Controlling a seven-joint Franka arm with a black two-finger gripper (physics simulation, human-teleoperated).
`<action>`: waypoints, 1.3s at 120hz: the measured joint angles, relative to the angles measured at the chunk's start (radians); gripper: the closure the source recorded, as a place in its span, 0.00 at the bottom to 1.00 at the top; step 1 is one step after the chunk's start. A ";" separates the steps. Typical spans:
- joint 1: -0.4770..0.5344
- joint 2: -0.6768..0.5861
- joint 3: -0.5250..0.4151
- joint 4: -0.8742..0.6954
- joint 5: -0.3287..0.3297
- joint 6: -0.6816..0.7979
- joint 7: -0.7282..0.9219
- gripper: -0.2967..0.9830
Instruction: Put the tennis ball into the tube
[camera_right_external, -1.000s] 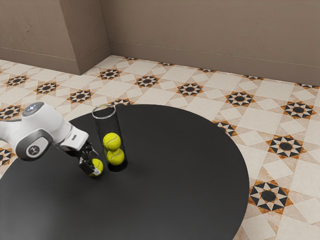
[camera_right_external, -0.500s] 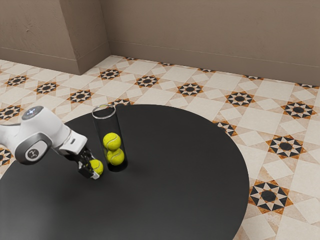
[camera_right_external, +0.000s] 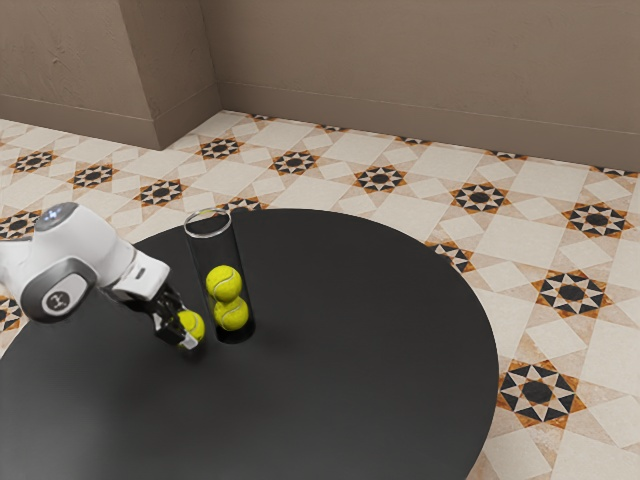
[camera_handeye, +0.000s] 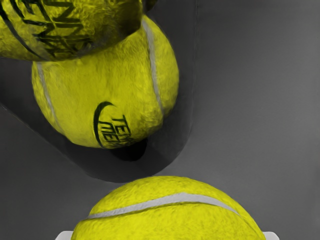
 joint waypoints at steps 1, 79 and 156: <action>0.008 0.001 -0.010 -0.002 -0.002 -0.002 -0.001 0.51; 0.557 0.228 -0.976 0.233 -0.495 -0.508 -0.097 0.52; 0.398 0.633 -0.737 0.453 -0.742 -0.519 -0.133 0.51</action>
